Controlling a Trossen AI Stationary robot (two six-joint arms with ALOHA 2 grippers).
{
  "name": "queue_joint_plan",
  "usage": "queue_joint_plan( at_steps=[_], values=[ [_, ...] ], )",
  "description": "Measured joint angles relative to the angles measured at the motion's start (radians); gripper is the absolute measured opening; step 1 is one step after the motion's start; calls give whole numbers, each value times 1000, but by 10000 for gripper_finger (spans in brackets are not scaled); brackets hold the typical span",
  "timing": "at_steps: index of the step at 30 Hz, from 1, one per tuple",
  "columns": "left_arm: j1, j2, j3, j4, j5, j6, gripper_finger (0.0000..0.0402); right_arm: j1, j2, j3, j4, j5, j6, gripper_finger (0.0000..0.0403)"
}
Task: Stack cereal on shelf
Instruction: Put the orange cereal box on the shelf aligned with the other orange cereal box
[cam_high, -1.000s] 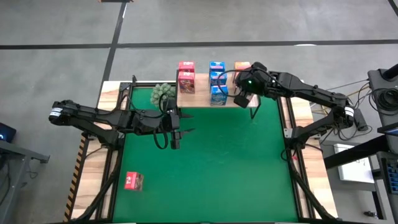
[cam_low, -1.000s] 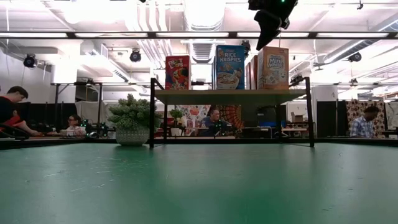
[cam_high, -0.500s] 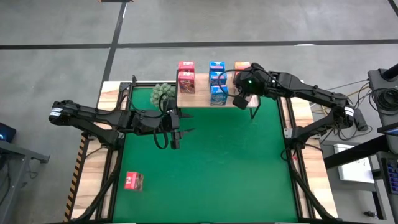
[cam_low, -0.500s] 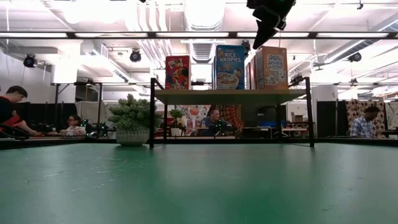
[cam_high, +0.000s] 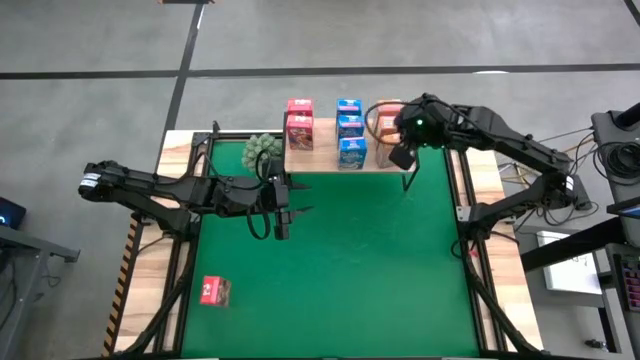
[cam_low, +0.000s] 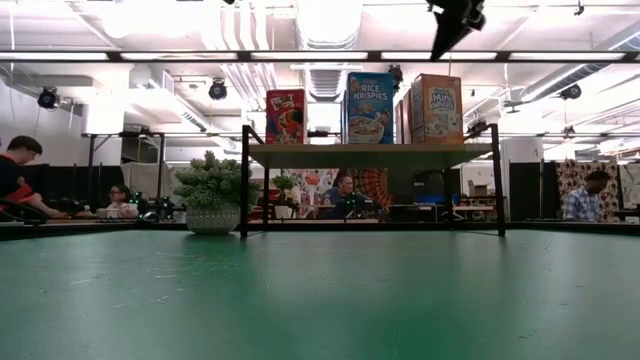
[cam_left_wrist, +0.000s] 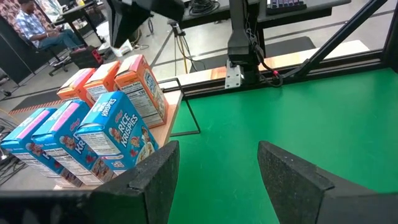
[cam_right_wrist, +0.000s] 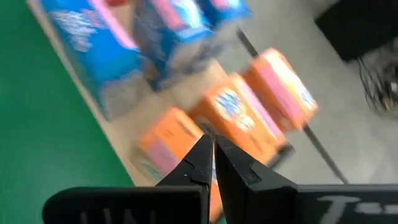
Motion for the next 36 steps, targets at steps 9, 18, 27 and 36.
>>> queue_joint_plan(
  at_steps=[9, 18, 27, 36],
  values=[
    [0, 0, 0, 0, 0, -3, 201, -98, -11, -2, -140, 1, 103, 9],
    [0, 0, 0, 0, 0, -3, 201, -98, -11, -28, -146, -9, 155, 9],
    [0, 0, 0, -1, 0, -4, 201, -97, -12, -53, -146, -85, 164, 9],
    [0, 0, 0, -1, 0, -4, 201, -97, -21, -53, -161, -86, 182, 9]
  ],
)
